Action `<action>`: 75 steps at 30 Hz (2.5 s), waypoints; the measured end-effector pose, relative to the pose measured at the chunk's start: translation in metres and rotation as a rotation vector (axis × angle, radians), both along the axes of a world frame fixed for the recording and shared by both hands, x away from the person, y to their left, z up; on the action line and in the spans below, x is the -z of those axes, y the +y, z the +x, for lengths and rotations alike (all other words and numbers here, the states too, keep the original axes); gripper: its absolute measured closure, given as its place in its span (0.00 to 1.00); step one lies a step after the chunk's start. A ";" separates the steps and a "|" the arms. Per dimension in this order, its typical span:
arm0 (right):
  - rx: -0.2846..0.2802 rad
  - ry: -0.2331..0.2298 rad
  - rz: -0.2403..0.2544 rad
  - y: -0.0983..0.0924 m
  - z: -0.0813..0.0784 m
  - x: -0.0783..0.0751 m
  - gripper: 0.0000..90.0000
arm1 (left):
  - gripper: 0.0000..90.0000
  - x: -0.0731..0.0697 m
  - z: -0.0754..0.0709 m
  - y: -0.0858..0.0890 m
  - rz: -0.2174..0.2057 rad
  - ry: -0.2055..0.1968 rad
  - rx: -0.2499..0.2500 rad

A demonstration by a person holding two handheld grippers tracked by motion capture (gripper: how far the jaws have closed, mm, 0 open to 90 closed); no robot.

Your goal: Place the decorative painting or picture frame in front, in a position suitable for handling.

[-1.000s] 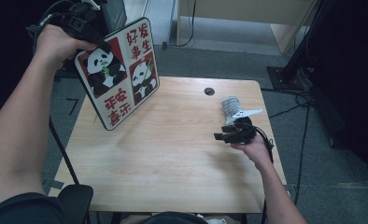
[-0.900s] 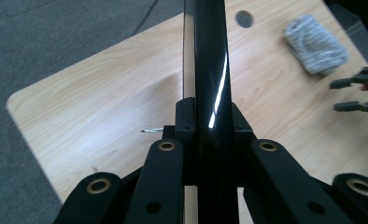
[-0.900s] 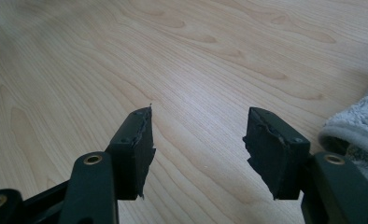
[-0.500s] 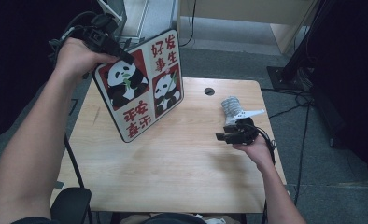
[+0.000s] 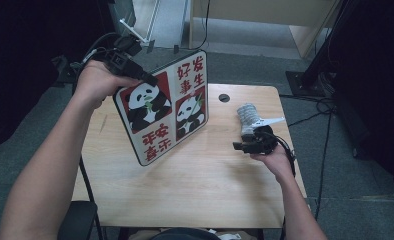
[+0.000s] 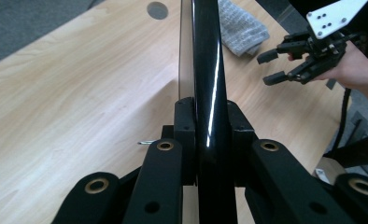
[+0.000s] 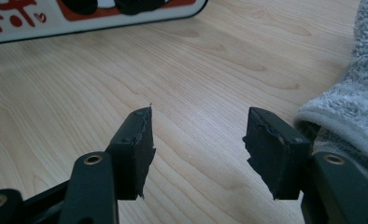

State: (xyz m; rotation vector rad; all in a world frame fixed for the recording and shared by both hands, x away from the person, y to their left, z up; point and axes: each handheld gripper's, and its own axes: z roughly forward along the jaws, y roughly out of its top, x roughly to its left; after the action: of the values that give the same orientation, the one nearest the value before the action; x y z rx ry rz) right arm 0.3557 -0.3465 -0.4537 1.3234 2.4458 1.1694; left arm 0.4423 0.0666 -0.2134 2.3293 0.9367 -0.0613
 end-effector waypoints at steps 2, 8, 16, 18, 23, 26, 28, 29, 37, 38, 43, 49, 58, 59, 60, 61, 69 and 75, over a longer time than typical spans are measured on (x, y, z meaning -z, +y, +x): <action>0.001 -0.003 0.001 0.000 0.000 0.000 0.47 | 0.89 0.003 -0.004 -0.005 -0.004 0.000 0.015; 0.010 -0.001 0.002 -0.003 0.001 0.000 0.47 | 0.89 0.006 -0.010 -0.016 -0.010 0.014 0.054; 0.021 -0.004 -0.001 -0.005 0.001 0.000 0.46 | 0.89 0.020 -0.016 -0.021 -0.045 0.028 0.096; 0.026 -0.003 -0.006 -0.005 0.001 0.000 0.46 | 0.89 0.021 -0.016 -0.020 -0.049 0.032 0.094; 0.033 -0.006 -0.003 -0.007 0.002 -0.001 0.46 | 0.88 0.025 -0.021 -0.017 -0.060 0.022 0.109; 0.036 -0.014 -0.012 -0.007 0.004 -0.001 0.46 | 0.88 0.030 -0.024 -0.014 -0.074 0.029 0.110; 0.042 -0.017 -0.020 -0.006 0.007 0.000 0.45 | 0.88 0.033 -0.025 -0.011 -0.079 0.036 0.110; 0.045 -0.018 -0.026 -0.006 0.008 0.000 0.45 | 0.88 0.035 -0.025 -0.010 -0.084 0.034 0.105; 0.064 -0.040 -0.046 -0.006 0.020 -0.005 0.45 | 0.88 0.038 -0.025 -0.008 -0.101 0.016 0.132; 0.067 -0.050 -0.053 -0.006 0.022 -0.006 0.45 | 0.87 0.038 -0.025 -0.007 -0.102 0.019 0.132; 0.098 -0.078 -0.074 -0.013 0.031 -0.010 0.44 | 0.84 0.040 -0.022 -0.006 -0.106 0.032 0.129; 0.135 -0.126 -0.106 -0.020 0.039 -0.015 0.43 | 0.69 0.040 -0.022 -0.007 -0.098 0.021 0.142; 0.204 -0.133 -0.133 -0.038 0.060 -0.013 0.43 | 0.56 0.040 -0.022 0.006 -0.112 -0.041 0.103; 0.204 -0.133 -0.133 -0.038 0.060 -0.013 0.43 | 0.55 0.040 -0.022 0.006 -0.112 -0.041 0.103; 0.216 -0.108 -0.133 -0.041 0.067 -0.007 0.43 | 0.53 0.042 -0.022 0.009 -0.120 -0.047 0.107; 0.223 -0.103 -0.139 -0.042 0.071 -0.005 0.43 | 0.52 0.044 -0.022 0.011 -0.123 -0.045 0.107; 0.284 -0.054 -0.139 -0.038 0.093 0.014 0.44 | 0.46 0.049 -0.034 0.017 -0.159 -0.042 0.116; 0.325 -0.017 -0.189 -0.037 0.099 0.029 0.47 | 0.42 0.054 -0.042 0.025 -0.180 -0.058 0.098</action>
State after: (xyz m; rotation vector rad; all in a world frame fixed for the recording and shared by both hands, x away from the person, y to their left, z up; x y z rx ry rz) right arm 0.4549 -0.3836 -0.4831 1.5670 2.1570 0.8451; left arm 0.4003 0.0914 -0.2675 2.1965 0.7563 -0.1132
